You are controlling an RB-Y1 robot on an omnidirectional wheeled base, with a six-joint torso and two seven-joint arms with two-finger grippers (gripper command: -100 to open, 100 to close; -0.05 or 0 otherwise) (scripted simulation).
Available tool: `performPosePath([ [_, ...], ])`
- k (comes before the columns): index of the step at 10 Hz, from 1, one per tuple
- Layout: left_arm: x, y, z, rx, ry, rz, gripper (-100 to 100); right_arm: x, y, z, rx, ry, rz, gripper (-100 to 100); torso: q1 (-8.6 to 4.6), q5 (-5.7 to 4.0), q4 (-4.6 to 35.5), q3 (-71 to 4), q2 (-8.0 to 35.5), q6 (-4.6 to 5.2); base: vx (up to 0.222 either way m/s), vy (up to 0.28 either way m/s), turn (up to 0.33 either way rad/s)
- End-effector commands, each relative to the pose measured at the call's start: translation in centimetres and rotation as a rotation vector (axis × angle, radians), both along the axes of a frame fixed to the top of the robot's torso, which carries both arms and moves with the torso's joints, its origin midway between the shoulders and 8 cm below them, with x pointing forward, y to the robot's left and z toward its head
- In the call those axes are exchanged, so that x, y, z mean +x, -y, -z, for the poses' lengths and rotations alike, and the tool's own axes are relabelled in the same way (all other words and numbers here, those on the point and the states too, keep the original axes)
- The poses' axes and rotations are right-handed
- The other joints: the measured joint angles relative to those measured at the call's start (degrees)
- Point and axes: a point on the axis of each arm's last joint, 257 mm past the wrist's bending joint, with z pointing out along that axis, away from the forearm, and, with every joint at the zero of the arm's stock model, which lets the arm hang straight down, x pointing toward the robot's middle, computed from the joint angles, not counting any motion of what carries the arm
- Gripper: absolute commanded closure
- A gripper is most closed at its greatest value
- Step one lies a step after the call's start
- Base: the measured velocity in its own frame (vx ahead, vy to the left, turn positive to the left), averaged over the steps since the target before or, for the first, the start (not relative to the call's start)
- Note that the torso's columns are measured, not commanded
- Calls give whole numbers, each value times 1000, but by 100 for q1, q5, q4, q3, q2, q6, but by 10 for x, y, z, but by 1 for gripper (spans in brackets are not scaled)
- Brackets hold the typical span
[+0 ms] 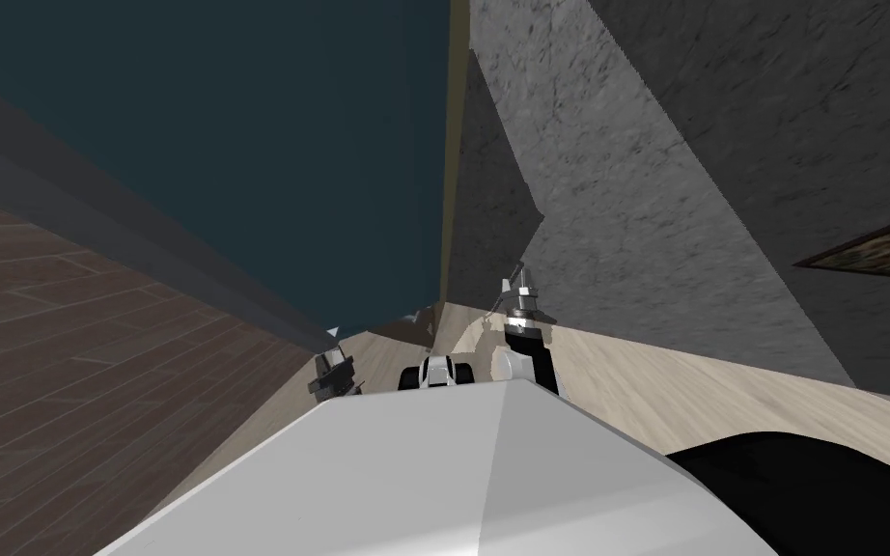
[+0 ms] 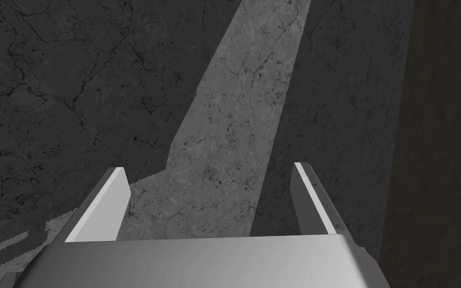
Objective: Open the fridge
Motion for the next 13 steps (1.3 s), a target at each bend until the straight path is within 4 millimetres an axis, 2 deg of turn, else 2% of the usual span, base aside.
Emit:
performPosePath([
  [1,-4,-4,-5,4,12,-20,100,0,0,0,0,0,0,0,-14,1,-4,5,8,-10,-24,-77,31],
  [2,-18,-18,-4,4,8,-78,100,0,0,0,0,0,0,0,8,12,-10,4,-2,-2,11,-189,137],
  [3,-18,-18,-4,4,8,-78,100,0,0,0,0,0,0,0,-19,16,-22,6,-2,-26,28,-235,157],
  [10,-64,-57,-14,22,44,-263,100,0,0,0,0,0,0,0,-39,-3,-17,3,3,-5,16,-235,139],
  [11,-39,-54,4,2,-16,-211,-100,0,0,0,0,0,0,0,-29,-12,-14,-4,-3,-5,-30,-135,334],
  [12,-30,-52,-1,-1,7,-203,-100,0,0,0,0,0,0,0,38,34,-33,3,-16,-1,-55,-31,109],
  [13,-14,-53,8,-4,-28,-174,-100,0,0,0,0,0,0,0,93,76,-49,3,-35,4,-87,-15,219],
])
